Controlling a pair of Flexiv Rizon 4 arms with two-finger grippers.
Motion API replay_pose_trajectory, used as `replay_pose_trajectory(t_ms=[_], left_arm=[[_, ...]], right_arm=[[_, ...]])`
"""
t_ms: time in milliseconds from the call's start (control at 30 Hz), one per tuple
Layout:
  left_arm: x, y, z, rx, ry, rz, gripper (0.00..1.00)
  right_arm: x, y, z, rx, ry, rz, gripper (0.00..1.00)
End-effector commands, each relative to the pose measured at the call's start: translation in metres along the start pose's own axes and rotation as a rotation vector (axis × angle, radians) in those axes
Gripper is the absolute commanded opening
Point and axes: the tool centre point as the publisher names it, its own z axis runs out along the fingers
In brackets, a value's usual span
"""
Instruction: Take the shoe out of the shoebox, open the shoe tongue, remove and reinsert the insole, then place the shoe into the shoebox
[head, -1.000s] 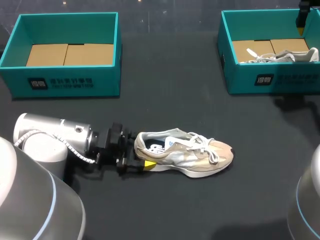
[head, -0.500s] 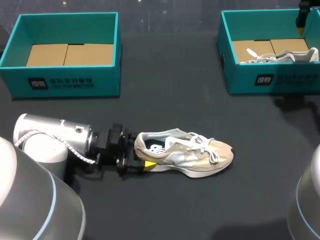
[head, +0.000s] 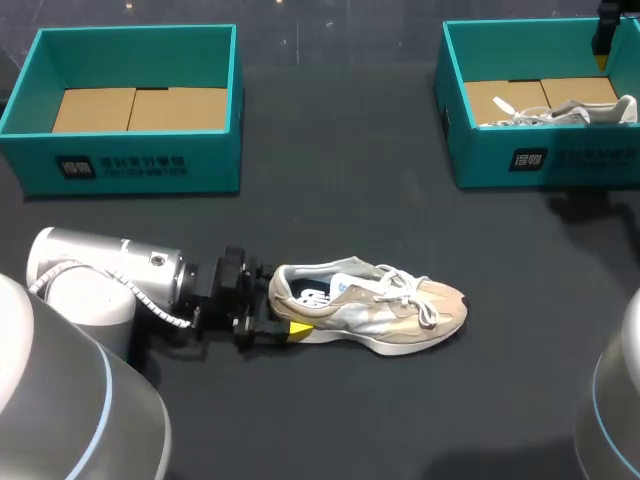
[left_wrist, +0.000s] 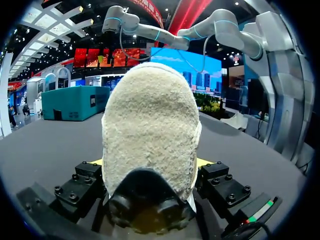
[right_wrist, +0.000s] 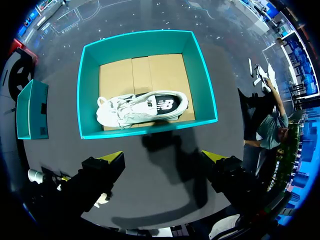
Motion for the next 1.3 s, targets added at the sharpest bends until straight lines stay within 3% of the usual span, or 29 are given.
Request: replay_pose_trajectory(t_ms=[33,267,533,900,1300], left_arm=[[0.003,0.001,0.003,-0.003,-0.002,0.000,0.00],[0.003,0.001,0.003,-0.003,-0.002,0.000,0.00],[0.003,0.001,0.003,-0.003,-0.002,0.000,0.00],[0.003,0.001,0.003,-0.003,-0.002,0.000,0.00],[0.003,0.001,0.003,-0.003,-0.002,0.000,0.00]], right_arm=[[0.011,-0.007,-0.002,-0.015,0.004,0.002,1.00],[0.046,-0.053,-0.018,-0.074,0.033,0.067,1.00],[0.119,-0.122,-0.039,-0.117,-0.007,0.068,1.00],[0.224,-0.208,-0.032,-0.130,0.011,0.100,1.00],[0.316,-0.270,-0.025,-0.095,-0.066,0.141,1.00]])
